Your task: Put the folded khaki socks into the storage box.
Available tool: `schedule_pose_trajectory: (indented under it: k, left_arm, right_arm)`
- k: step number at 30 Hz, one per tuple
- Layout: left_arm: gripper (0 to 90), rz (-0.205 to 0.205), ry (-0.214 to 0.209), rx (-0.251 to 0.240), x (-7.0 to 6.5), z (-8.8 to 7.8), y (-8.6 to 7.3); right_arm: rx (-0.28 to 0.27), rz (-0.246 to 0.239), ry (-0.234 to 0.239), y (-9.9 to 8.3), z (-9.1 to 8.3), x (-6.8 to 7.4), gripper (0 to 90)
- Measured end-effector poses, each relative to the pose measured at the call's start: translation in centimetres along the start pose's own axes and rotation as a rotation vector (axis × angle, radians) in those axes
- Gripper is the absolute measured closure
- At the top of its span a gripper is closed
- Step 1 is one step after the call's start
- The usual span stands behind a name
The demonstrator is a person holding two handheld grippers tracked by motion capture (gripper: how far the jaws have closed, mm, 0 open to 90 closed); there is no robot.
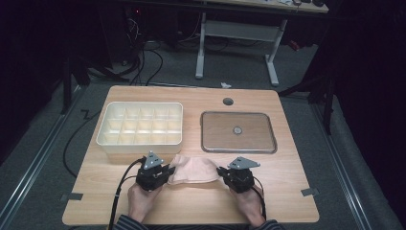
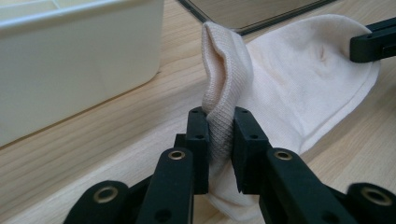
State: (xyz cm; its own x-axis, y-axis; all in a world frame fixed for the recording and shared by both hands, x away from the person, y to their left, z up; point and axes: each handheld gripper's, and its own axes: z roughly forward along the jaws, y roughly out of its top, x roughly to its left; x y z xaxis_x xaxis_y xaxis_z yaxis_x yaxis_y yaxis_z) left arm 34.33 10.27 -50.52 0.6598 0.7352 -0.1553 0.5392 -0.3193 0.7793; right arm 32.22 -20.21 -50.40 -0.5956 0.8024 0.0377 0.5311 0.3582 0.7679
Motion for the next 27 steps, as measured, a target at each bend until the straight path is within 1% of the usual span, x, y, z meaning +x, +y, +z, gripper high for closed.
schedule_pose_trajectory:
  k: [1,5,12,15,22,27]
  left_arm:
    - [78.9,0.0,0.0,0.0,0.0,0.0,0.0]
    - [78.9,0.005,-0.01,0.01,-0.5,0.9,0.1]
    - [78.5,0.004,-0.015,0.019,-0.7,1.6,0.1]
    - [78.2,0.006,-0.009,0.022,-0.7,1.9,0.1]
    - [76.6,0.024,0.026,0.042,-0.7,2.6,-0.1]
    - [70.0,0.023,0.047,0.05,-0.5,2.7,-0.2]
  right_arm:
    - [0.0,0.0,0.0,0.0,0.0,0.0,86.8]
    - [0.001,0.016,-0.013,-0.4,-0.4,-0.6,86.8]
    - [0.006,0.029,-0.024,-0.9,-0.7,-1.0,86.8]
    - [0.01,0.033,-0.025,-1.0,-0.6,-1.1,86.7]
    - [0.027,0.04,-0.03,-1.3,0.2,-1.2,86.4]
    - [0.036,0.046,-0.03,-1.5,0.7,-1.3,85.9]
